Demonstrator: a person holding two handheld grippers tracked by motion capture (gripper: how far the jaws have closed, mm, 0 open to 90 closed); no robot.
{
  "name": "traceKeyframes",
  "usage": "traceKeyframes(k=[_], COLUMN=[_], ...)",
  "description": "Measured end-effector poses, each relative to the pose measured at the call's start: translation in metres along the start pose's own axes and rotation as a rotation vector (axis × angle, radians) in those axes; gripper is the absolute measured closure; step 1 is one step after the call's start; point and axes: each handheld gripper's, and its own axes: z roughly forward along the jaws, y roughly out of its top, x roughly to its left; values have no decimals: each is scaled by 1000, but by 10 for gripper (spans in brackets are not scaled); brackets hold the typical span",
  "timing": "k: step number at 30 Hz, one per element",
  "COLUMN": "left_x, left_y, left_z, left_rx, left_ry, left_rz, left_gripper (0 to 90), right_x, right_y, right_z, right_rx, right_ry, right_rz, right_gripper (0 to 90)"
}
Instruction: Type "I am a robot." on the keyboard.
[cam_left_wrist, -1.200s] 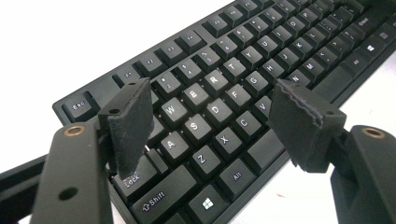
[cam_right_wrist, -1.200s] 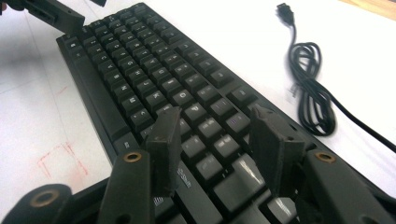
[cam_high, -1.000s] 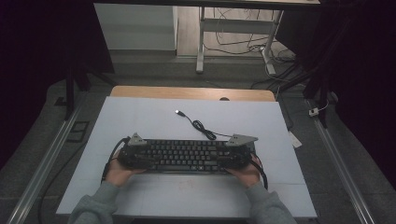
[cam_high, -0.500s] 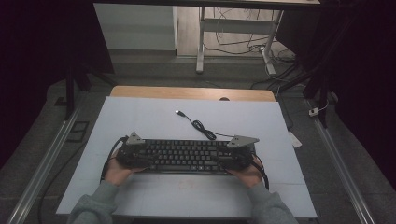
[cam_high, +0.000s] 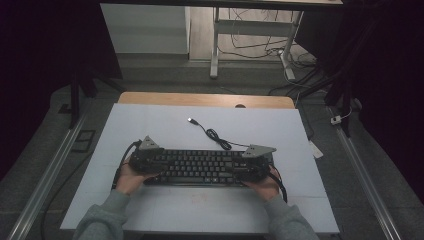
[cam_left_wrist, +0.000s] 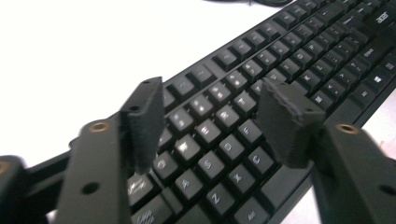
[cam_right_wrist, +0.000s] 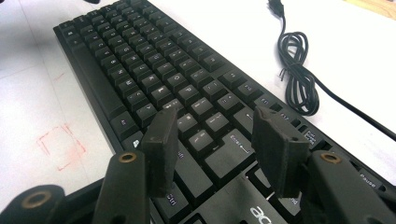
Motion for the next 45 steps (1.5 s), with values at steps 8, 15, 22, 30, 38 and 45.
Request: traceKeyframes(k=[8,15,22,30,38,45], left_x=[-6,-15,-21,-20,-21,-22], left_y=[6,9,11,10,8,11], left_z=[15,32,45,47,51,39], left_rx=[21,64,100,118,125,72], left_ry=[-33,-64,-62,-52,-47,-43], left_rz=[29,57,78,80,81,80], left_gripper=[815,888,887,887,888,887], right_x=[1,1,1,0,0,0], right_y=[0,0,0,0,-1,0], right_z=[2,3,3,2,3,1], right_rx=[9,16,16,18,23,16], right_ry=[3,1,1,-2,1,-1], right_rz=[-1,-1,-3,-4,-4,-4], right_gripper=[513,511,511,510,509,508])
